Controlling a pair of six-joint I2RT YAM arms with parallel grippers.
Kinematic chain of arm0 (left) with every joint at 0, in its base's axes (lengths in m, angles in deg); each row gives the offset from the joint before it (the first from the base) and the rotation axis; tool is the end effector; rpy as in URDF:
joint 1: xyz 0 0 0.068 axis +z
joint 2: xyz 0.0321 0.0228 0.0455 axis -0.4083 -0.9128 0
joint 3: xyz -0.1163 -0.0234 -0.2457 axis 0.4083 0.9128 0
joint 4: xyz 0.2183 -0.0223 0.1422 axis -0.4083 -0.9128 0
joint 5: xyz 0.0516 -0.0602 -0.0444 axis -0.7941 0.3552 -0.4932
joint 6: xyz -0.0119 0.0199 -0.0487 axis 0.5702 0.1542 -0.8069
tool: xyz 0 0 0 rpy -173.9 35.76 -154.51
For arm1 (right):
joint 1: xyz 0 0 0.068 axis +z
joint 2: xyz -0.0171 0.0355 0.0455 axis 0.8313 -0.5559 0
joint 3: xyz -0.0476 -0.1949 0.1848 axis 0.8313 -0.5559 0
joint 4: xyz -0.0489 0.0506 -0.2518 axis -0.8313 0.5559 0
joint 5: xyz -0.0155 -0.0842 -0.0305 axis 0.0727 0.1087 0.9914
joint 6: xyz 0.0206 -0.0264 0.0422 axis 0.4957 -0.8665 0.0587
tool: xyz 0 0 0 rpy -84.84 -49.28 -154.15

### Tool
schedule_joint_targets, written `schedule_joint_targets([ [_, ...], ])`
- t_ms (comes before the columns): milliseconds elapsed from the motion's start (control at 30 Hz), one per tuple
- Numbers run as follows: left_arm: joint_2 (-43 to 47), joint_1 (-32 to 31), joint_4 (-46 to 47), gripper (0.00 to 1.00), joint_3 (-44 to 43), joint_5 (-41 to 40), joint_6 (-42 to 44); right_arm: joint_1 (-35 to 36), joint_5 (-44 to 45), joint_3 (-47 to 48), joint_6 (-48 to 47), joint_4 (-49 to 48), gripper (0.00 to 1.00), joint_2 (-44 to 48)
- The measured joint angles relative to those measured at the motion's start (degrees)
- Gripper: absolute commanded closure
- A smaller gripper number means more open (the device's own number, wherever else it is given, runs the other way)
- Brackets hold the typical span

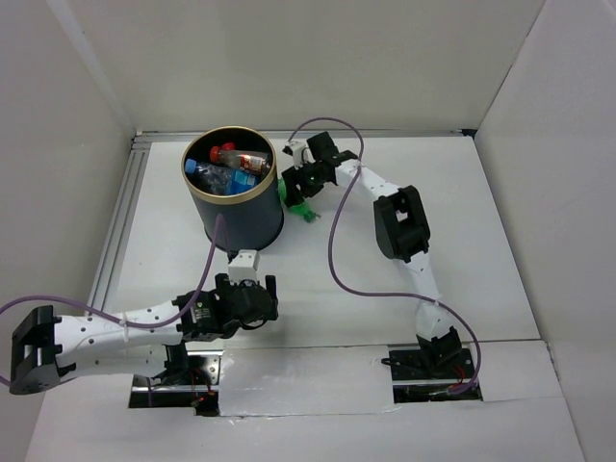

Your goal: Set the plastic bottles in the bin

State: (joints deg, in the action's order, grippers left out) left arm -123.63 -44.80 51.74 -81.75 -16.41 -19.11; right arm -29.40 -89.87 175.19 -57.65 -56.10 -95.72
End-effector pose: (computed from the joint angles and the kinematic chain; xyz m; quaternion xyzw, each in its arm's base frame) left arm 0.0867 -0.1634 0.2180 -0.0483 0.8948 -0.1572 0.4152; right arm 0.4731 0.2571 0.1680 -0.3640 0.8484 0.2602 0.2828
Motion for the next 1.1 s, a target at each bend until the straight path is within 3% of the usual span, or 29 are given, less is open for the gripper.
schedule_joint_targets([
  [67, -0.26, 0.00, -0.17, 0.02, -0.13, -0.15, -0.68, -0.42, -0.57, -0.94, -0.04, -0.24, 0.81, 0.70],
  [133, -0.42, -0.09, -0.37, 0.03, -0.13, -0.42, -0.94, -1.25, -0.66, -2.03, -0.20, 0.44, 0.85, 1.77],
  [267, -0.55, -0.55, -0.28, 0.03, -0.15, -0.44, -1.01, -4.90, -0.48, -2.80, -0.28, 1.64, 0.86, 6.34],
  [467, -0.07, -0.59, 1.51, 0.03, 0.42, -0.42, -0.90, -8.17, -0.48, -0.92, -1.01, -0.79, 0.86, 21.35],
  [667, 0.63, -1.03, 2.71, 0.03, 1.68, -0.42, -0.66, 0.48, -7.93, -0.68, -1.70, -11.28, 0.82, 32.39],
  [867, 2.91, -1.07, 3.61, 0.03, 2.51, -0.42, -0.57, 8.57, -15.15, 4.68, -1.25, -15.74, 0.77, 26.91],
  [967, 4.63, -1.07, 3.89, 0.03, 3.06, -0.46, -0.57, 10.34, -15.28, 8.61, -0.09, -15.91, 0.68, 20.59],
  [1067, 5.62, -1.07, 3.87, 0.00, 3.34, -0.68, -0.50, 11.04, -14.56, 9.55, 1.03, -15.58, 0.23, 15.52],
  [1100, 5.75, -1.07, 3.91, 0.00, 3.34, -0.79, -0.44, 11.08, -14.27, 9.99, 1.60, -15.19, 0.02, 13.94],
])
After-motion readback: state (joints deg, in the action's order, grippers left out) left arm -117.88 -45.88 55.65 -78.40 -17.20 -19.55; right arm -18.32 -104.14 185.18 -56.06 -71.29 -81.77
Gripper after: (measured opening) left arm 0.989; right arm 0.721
